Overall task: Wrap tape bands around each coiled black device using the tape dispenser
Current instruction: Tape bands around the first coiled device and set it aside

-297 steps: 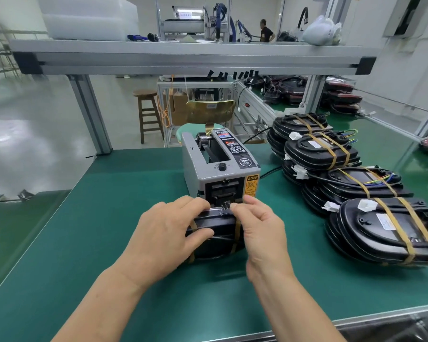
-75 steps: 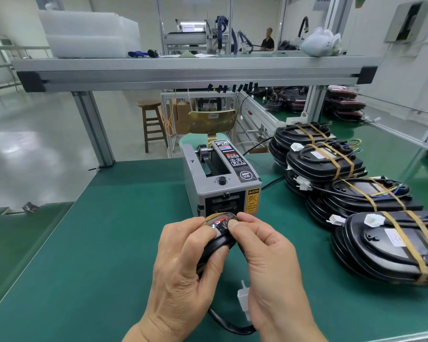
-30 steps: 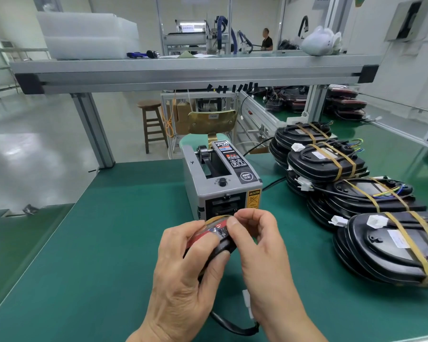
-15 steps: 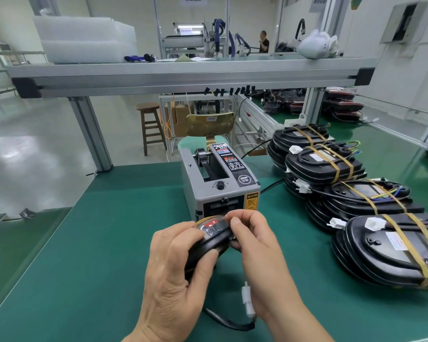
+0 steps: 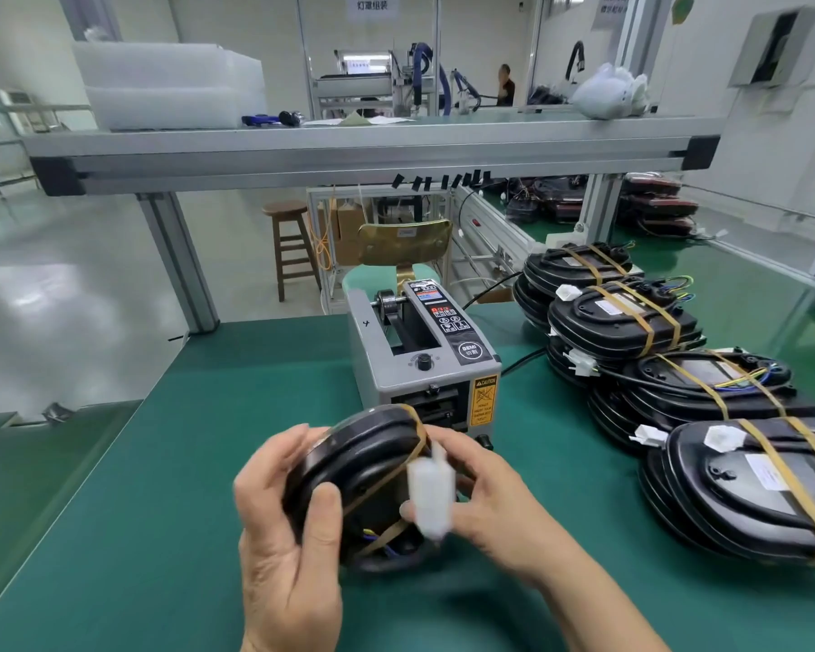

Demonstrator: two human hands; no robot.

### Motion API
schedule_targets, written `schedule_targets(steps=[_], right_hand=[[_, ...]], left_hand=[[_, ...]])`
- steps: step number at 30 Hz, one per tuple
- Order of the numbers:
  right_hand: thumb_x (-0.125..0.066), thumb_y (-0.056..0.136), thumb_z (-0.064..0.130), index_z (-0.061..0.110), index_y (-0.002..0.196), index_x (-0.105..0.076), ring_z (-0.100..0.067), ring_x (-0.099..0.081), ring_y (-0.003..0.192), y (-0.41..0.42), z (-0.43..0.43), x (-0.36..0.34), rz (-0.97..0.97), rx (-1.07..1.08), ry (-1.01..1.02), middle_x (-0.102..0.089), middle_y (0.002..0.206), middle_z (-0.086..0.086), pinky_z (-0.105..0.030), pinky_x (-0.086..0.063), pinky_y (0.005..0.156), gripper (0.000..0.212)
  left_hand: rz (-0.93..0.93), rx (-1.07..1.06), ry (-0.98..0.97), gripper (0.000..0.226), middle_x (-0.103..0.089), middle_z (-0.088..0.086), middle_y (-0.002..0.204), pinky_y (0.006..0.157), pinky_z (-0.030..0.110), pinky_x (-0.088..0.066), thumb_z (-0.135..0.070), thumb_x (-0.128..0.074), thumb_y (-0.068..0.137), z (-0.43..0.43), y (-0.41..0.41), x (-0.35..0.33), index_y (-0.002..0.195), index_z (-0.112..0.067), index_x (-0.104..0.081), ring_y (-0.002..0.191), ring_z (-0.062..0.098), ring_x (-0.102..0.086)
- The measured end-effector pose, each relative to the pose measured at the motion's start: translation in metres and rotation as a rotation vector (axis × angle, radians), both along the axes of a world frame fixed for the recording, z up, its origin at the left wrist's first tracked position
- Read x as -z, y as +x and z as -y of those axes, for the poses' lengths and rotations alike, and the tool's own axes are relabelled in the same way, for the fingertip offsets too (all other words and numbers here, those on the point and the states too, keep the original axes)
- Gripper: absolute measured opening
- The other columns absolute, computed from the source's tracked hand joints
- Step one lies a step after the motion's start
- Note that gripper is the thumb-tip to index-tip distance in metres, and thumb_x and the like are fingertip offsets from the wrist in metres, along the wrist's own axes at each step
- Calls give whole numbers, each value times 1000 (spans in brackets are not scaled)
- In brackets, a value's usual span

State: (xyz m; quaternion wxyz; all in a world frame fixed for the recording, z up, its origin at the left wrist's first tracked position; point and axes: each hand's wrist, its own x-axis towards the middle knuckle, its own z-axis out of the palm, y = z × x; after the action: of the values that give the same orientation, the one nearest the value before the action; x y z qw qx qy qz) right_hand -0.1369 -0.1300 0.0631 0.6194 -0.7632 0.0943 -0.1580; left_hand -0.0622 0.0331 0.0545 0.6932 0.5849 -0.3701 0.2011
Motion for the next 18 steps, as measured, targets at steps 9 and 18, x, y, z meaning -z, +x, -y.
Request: schedule_targets(steps=[9, 18], right_hand=[[-85, 69, 20, 44, 121, -64, -4, -47, 110, -1, 10, -22, 23, 71, -538, -44, 101, 20, -10, -34, 94, 61], [-76, 77, 26, 36, 138, -50, -3, -36, 112, 0, 2, -17, -30, 142, -776, -39, 110, 21, -14, -33, 100, 67]], left_hand=[[-20, -88, 273, 63, -61, -1, 123, 104, 16, -37, -38, -65, 72, -19, 6, 0, 132, -29, -47, 119, 10, -55], [-9, -6, 441, 41, -60, 5, 107, 87, 9, -42, -28, -67, 81, -8, 16, 5, 119, -14, -60, 97, 7, -58]])
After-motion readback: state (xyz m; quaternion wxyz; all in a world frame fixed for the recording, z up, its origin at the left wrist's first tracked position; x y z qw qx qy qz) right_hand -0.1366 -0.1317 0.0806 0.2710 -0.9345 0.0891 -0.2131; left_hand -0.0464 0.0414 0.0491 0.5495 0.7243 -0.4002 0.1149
